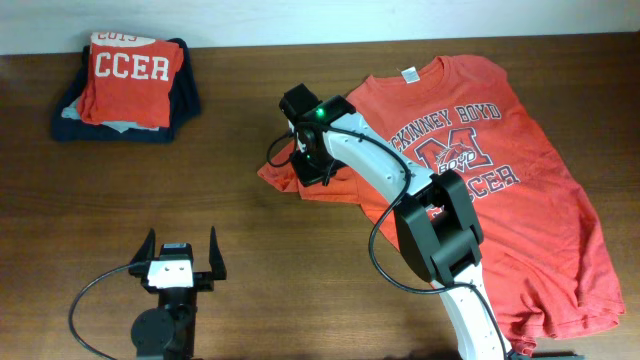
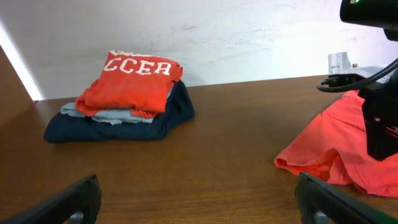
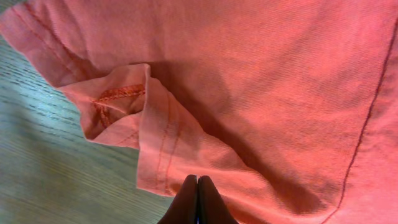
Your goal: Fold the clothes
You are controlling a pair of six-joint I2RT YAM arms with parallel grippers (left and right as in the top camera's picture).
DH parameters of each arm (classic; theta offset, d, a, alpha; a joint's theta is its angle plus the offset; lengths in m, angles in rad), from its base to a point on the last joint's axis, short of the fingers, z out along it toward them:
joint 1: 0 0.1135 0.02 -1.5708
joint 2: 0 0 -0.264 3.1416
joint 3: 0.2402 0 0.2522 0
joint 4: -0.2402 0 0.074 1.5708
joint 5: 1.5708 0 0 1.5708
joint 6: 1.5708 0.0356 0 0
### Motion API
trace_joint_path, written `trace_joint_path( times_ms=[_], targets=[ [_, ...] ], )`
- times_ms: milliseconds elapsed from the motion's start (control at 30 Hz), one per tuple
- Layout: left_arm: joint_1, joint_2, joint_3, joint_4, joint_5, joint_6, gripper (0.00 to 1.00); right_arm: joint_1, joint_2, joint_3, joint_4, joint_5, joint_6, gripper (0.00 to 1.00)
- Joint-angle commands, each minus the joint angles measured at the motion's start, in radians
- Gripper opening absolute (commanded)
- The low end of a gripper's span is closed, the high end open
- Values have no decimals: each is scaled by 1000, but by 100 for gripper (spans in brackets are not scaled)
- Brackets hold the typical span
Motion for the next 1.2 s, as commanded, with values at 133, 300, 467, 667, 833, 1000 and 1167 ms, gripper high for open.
trace_joint_path(
  times_ms=[133,300,467,667,833,1000,1167],
  targets=[
    [-4,-7,-3,-2,3,16,99,6,19,-7,7,-64,20,4],
    [-4,-7,-3,-2,3,16,99,6,19,-8,7,-51,108,4],
    [-4,-7,-3,-2,3,16,99,6,19,-49,33,-48,154,4],
    [-4,-7,-3,-2,3,16,99,6,19,-123,115,-49,154,4],
    [-4,-7,-3,-2,3,16,99,6,19,-151,138,-51,154,4],
    [-4,-7,-3,-2,3,16,99,6,19,-151,103,-138,154,4],
    [-4,-7,-3,-2,3,16,99,25,19,-151,1,-210,154,4]
  ],
)
